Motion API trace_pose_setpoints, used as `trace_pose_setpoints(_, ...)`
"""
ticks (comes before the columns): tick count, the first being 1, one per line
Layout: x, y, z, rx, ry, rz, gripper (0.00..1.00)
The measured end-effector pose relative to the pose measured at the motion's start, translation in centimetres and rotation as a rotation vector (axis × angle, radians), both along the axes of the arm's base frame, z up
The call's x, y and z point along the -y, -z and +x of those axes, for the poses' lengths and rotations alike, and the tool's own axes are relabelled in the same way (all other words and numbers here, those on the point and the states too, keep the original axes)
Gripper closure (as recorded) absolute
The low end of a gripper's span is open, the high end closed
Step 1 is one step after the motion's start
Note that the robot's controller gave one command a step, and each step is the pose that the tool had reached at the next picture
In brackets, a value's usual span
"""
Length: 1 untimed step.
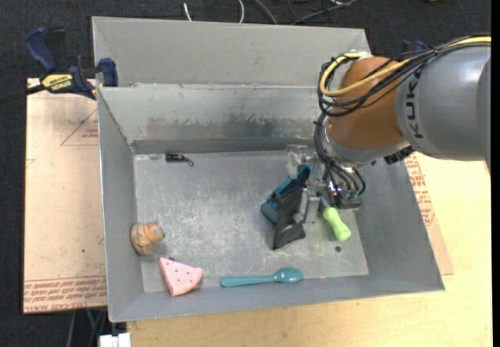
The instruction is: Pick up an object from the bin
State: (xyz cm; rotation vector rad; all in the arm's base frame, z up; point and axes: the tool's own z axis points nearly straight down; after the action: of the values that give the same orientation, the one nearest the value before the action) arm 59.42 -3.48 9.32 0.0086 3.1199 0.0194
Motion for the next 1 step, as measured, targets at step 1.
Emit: trace_pose_setpoints(1, 0.35, 1.02, 1.54, 0.024, -0.390, -0.021, 1.00)
